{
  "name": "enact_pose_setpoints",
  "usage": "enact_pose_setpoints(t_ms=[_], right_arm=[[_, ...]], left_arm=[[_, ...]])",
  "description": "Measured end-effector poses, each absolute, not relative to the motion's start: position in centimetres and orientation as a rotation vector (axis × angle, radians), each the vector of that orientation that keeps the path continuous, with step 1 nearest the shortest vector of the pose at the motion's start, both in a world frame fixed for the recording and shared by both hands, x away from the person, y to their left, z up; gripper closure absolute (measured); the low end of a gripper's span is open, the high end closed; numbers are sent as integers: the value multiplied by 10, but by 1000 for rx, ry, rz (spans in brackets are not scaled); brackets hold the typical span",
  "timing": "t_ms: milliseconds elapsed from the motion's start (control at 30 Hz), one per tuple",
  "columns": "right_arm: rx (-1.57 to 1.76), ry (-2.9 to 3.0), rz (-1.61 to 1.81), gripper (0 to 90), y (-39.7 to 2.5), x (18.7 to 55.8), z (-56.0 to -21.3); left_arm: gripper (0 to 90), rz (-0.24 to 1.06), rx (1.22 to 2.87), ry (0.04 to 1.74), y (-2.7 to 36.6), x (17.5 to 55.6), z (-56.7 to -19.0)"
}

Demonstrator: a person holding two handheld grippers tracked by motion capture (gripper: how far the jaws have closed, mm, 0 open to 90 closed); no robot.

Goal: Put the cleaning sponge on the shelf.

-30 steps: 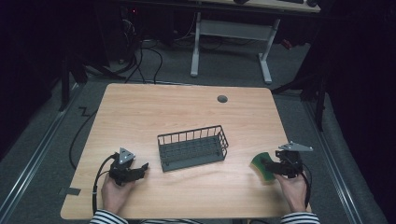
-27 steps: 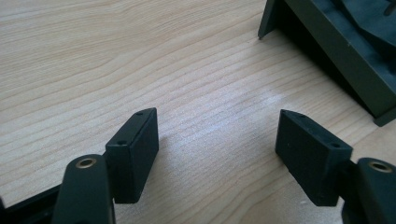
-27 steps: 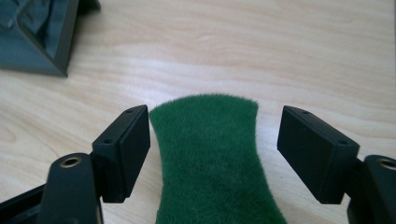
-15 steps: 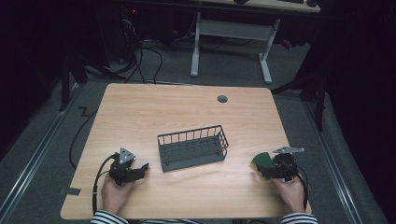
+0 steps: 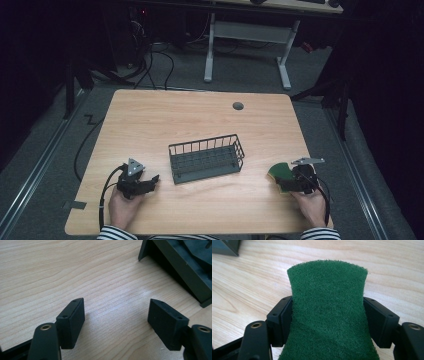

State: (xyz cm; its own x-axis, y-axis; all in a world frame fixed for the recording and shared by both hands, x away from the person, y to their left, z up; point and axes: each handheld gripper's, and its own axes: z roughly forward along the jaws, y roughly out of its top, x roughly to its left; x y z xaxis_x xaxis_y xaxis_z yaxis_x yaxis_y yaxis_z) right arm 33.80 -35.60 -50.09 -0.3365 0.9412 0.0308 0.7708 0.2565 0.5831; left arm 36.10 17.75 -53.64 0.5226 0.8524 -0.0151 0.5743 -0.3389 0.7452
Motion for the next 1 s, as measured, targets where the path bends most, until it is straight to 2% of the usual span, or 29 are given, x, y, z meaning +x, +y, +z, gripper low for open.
enact_pose_setpoints(t_ms=[533,1000], right_arm=[[1503,2176,870,304,-345,337,-460],[1406,2191,941,305,-321,352,-418]], left_arm=[[300,498,2051,1155,177,361,-536],[295,497,2052,1154,177,361,-536]])
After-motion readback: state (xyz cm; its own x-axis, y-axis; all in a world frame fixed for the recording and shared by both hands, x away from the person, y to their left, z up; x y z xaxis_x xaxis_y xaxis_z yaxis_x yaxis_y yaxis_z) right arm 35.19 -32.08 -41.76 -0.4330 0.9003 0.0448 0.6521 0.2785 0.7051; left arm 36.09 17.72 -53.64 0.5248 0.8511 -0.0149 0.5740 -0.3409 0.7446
